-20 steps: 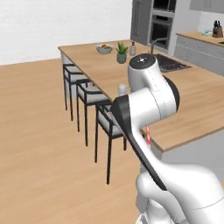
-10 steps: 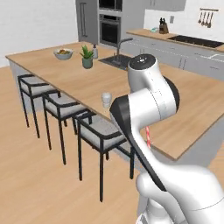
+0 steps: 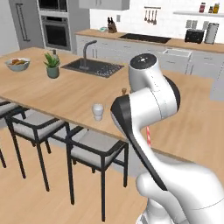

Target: Take a straw from the drawer in front and place it inside the glass cup on the dining counter.

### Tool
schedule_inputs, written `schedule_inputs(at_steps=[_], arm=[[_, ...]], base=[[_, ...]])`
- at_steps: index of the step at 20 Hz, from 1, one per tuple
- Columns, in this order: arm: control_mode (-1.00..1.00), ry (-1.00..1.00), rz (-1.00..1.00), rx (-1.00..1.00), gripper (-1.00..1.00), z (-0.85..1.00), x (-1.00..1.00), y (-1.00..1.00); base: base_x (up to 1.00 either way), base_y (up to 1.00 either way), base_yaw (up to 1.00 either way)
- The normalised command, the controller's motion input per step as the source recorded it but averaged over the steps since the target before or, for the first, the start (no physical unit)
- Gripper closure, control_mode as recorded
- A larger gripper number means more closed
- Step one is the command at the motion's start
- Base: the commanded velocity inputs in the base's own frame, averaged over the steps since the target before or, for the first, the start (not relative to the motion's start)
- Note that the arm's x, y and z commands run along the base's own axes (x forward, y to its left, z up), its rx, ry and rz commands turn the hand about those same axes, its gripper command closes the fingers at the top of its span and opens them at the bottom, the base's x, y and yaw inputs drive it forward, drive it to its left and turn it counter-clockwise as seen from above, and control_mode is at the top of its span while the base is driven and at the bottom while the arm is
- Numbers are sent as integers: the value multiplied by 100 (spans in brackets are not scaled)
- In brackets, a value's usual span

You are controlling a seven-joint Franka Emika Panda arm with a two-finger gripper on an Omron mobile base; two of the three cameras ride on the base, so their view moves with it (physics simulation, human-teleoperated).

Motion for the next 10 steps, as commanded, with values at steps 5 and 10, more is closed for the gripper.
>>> schedule_inputs(at_steps=[5,10], arm=[[100,0,0,0,100,0,0,0],[100,0,0,0,100,0,0,0]], base=[[6,95,-52],[4,97,-51]])
